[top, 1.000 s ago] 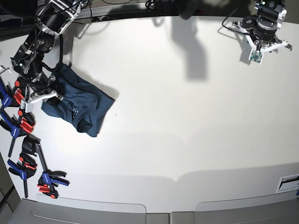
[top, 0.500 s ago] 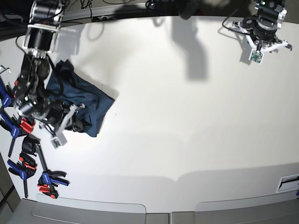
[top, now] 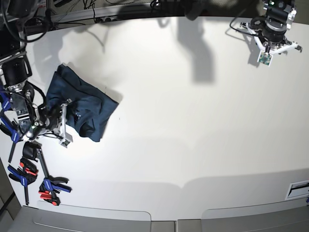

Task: Fold the T-shirt properly
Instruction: 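Drag the folded shirt with the right gripper beside the clamps, then open the right gripper and release the folded shirt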

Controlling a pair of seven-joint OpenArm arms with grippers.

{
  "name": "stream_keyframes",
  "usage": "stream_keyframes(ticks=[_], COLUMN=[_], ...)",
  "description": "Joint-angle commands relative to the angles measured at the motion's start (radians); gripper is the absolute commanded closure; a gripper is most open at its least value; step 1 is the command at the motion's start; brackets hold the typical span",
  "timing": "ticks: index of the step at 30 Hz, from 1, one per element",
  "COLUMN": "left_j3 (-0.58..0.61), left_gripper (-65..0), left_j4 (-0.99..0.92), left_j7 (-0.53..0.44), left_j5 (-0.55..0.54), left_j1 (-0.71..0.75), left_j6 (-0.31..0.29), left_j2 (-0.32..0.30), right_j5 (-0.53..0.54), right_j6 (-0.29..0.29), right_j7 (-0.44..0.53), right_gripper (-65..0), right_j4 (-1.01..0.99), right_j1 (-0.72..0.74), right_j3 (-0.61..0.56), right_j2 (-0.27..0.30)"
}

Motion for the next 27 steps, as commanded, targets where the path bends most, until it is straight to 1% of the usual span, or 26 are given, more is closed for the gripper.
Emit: stream_keyframes(ticks=[1, 4, 6, 9, 11, 13, 15, 17, 20, 22, 24, 26, 27], left_j3=[-0.005, -0.005, -0.005, -0.005, -0.005, -0.005, -0.005, -0.005, -0.005, -0.005, -0.005, -0.005, -0.005], left_gripper=[0.0, 0.0, 0.0, 0.0, 0.0, 0.0, 0.0, 0.0, 0.0, 0.0, 0.0, 0.0, 0.0], left_j4=[0.018, 0.018, 0.018, 0.018, 0.018, 0.018, 0.018, 0.018, 0.018, 0.018, 0.018, 0.018, 0.018], left_j7=[-0.021, -0.026, -0.028, -0.027, -0.02, -0.016, -0.016, -0.017, -0.017, -0.017, -0.016, -0.017, -0.016], left_j5=[0.008, 0.008, 0.008, 0.008, 0.008, 0.008, 0.008, 0.008, 0.008, 0.008, 0.008, 0.008, 0.008], left_j1=[0.006, 0.006, 0.006, 0.006, 0.006, 0.006, 0.006, 0.006, 0.006, 0.006, 0.006, 0.006, 0.006], left_j6=[0.011, 0.011, 0.011, 0.011, 0.011, 0.011, 0.011, 0.011, 0.011, 0.011, 0.011, 0.011, 0.011], left_j2=[-0.008, -0.008, -0.008, -0.008, -0.005, -0.006, -0.005, -0.005, -0.005, -0.005, -0.006, -0.006, -0.005], right_j5=[-0.002, -0.046, -0.077, -0.077, -0.075, -0.055, -0.006, 0.071, 0.215, 0.304, 0.363, 0.375, 0.374], right_j6=[-0.002, -0.002, -0.002, -0.002, -0.002, -0.002, -0.002, -0.002, -0.002, -0.002, -0.002, -0.002, -0.018], right_j7=[0.02, 0.067, 0.092, 0.087, 0.069, 0.063, 0.037, -0.004, -0.101, -0.16, -0.2, -0.222, -0.221], right_gripper=[0.0, 0.0, 0.0, 0.0, 0.0, 0.0, 0.0, 0.0, 0.0, 0.0, 0.0, 0.0, 0.0], right_j4=[-0.013, -0.087, -0.134, -0.225, -0.285, -0.331, -0.364, -0.38, -0.403, -0.422, -0.447, -0.489, -0.517], right_j1=[0.046, 0.079, 0.076, 0.066, 0.059, 0.053, 0.053, 0.053, 0.053, 0.049, 0.035, 0.019, 0.011], right_j3=[-0.03, -0.153, -0.213, -0.275, -0.293, -0.291, -0.291, -0.286, -0.256, -0.219, -0.164, -0.1, -0.068], right_j2=[0.013, 0.006, -0.01, -0.051, -0.072, -0.081, -0.077, -0.063, -0.042, -0.027, -0.018, -0.017, -0.018])
